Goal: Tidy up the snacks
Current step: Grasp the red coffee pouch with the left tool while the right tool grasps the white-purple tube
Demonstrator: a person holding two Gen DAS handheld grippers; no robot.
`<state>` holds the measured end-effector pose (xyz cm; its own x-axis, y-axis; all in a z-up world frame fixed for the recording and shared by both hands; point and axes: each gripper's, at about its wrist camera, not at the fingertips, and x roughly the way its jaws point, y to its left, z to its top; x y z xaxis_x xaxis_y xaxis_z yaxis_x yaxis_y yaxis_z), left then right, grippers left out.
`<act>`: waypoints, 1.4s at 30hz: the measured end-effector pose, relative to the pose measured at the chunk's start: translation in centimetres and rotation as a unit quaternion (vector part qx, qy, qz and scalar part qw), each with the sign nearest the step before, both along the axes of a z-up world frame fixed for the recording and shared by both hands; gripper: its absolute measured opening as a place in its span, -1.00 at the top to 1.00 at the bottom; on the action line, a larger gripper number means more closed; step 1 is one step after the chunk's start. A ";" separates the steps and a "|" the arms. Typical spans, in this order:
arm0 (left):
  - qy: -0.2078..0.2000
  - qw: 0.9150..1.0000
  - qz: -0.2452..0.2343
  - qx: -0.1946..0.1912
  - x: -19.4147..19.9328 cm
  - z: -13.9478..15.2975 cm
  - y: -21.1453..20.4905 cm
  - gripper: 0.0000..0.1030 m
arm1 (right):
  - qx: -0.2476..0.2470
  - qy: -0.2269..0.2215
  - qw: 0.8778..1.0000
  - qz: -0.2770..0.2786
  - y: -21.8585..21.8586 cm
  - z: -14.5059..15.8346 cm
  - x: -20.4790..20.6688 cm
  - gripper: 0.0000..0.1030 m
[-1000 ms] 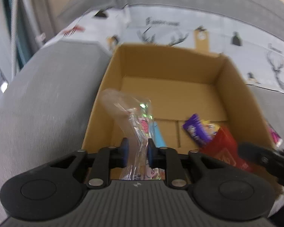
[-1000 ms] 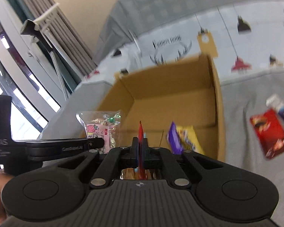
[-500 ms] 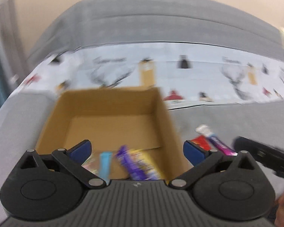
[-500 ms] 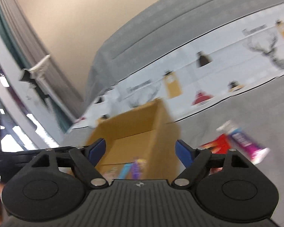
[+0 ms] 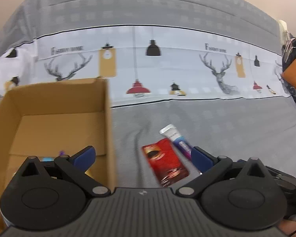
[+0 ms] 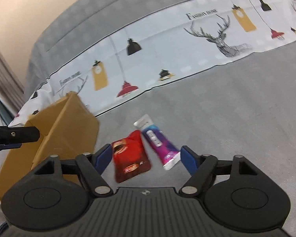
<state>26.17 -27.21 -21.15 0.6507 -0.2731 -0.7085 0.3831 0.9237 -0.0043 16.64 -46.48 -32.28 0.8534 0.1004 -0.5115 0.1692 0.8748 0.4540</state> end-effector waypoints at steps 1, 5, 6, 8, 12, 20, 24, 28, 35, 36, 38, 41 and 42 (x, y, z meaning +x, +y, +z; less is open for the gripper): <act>0.000 1.000 -0.004 -0.001 0.3 -0.2 -0.8 -0.99 | -0.006 -0.006 1.000 0.001 -0.5 0.0 0.2 -0.49; 0.010 1.000 -0.014 0.013 2.2 -1.5 -4.0 -0.99 | -0.046 -0.009 0.999 0.015 -2.0 0.0 1.4 -0.49; 0.019 0.999 -0.017 0.022 2.9 -2.4 -4.9 -0.99 | -0.052 -0.005 0.998 0.018 -2.5 -0.1 1.9 -0.49; 0.043 0.998 -0.018 0.037 4.4 -4.4 -6.2 -0.99 | -0.060 0.009 0.998 0.025 -3.5 -0.8 2.9 -0.47; 0.052 0.990 0.001 0.133 6.8 -8.8 -8.9 -1.00 | -0.071 0.028 0.996 0.051 -4.1 -1.9 4.9 -0.44; 0.186 0.977 0.037 0.100 10.8 -12.8 -8.8 -0.98 | -0.059 0.027 0.996 0.069 -3.8 -2.5 7.3 -0.29; 0.234 0.967 0.052 0.086 12.2 -15.4 -7.8 -1.00 | -0.061 0.045 0.994 0.082 -3.4 -3.3 8.6 -0.19; 0.233 0.965 0.072 0.095 13.5 -15.7 -8.4 -1.00 | -0.078 0.083 0.987 0.110 -2.6 -4.8 10.0 0.14; 0.184 0.978 0.056 0.083 12.8 -15.4 -7.9 -0.65 | -0.154 0.072 0.971 0.166 -0.3 -5.2 10.2 0.36; 0.173 0.980 0.067 0.077 12.6 -14.9 -7.4 -0.53 | -0.156 0.071 0.970 0.174 -0.2 -5.1 10.1 0.59; 0.172 0.980 0.070 0.065 12.5 -14.4 -6.6 -0.33 | -0.183 0.064 0.966 0.170 0.1 -4.7 9.9 0.77; 0.167 0.982 0.054 0.064 12.3 -14.1 -5.9 -0.23 | -0.181 0.054 0.971 0.145 -0.6 -4.0 9.5 0.87; 0.167 0.983 0.052 0.061 12.4 -13.9 -5.7 -0.22 | -0.170 0.053 0.974 0.139 -1.1 -3.9 9.5 0.89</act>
<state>38.53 -32.93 -35.07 0.3957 -0.1166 -0.9110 0.2816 0.9595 -0.0005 26.18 -47.54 -36.19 0.7573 0.1293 -0.6401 -0.0656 0.9903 0.1225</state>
